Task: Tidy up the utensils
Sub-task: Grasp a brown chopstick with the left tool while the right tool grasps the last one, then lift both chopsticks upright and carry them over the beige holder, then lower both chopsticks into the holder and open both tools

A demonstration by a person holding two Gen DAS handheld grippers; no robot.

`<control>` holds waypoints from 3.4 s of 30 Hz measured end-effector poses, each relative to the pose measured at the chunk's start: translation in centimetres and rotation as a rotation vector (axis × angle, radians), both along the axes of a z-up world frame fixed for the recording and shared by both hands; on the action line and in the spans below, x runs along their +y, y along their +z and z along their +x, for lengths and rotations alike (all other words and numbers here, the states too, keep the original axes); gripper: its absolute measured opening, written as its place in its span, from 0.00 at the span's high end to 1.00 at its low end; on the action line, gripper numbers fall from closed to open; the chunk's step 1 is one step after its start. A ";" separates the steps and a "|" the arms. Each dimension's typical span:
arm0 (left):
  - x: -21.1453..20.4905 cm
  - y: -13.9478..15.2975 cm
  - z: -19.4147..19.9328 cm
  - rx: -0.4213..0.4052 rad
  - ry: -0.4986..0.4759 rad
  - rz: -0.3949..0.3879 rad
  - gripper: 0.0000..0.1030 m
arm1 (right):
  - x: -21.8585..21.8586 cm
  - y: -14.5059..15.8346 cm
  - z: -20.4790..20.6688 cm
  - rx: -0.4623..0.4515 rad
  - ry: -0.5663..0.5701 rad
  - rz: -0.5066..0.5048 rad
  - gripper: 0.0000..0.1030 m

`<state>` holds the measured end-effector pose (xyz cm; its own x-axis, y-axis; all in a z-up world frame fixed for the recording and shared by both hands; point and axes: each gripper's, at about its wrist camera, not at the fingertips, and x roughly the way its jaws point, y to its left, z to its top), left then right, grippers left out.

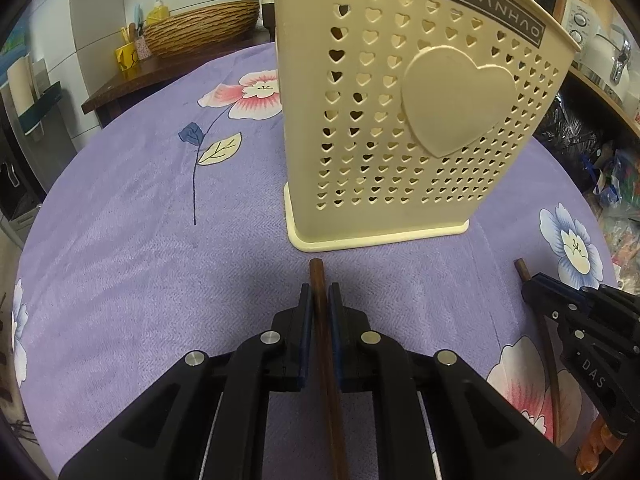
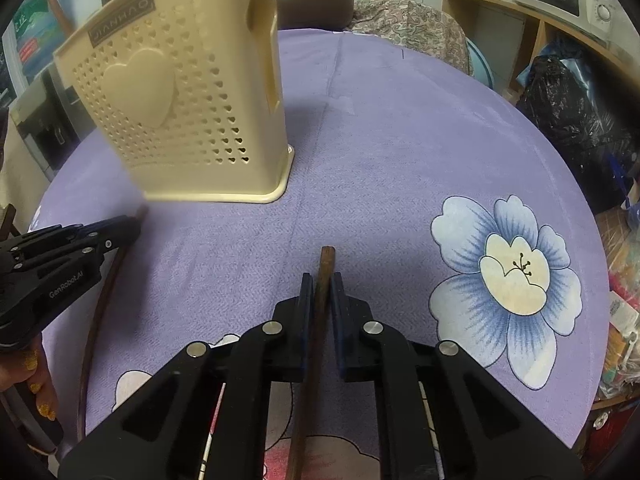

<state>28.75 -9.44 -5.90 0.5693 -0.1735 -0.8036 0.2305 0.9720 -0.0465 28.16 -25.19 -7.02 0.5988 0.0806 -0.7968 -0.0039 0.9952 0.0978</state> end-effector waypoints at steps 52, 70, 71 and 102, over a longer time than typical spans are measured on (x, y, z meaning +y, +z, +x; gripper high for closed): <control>4.6 20.2 -9.7 -0.462 -0.163 -0.241 0.92 | -2.0 23.7 -8.6 -0.460 0.189 0.125 0.92; 4.3 30.7 -3.9 -0.592 -0.052 -0.332 0.92 | 1.1 35.6 -2.9 -0.584 0.187 0.067 0.92; 4.2 30.7 -3.8 -0.598 -0.045 -0.335 0.92 | 1.2 35.8 -2.7 -0.599 0.176 0.060 0.92; 1.6 17.7 -0.8 -0.457 -0.039 -0.170 0.91 | 1.0 22.1 2.0 -0.465 0.091 0.044 0.92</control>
<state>27.96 -7.79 11.78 0.8476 -0.3085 -0.4318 0.3001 0.9497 -0.0893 30.16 -24.20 15.10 0.8800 0.1766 -0.4410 -0.1438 0.9838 0.1070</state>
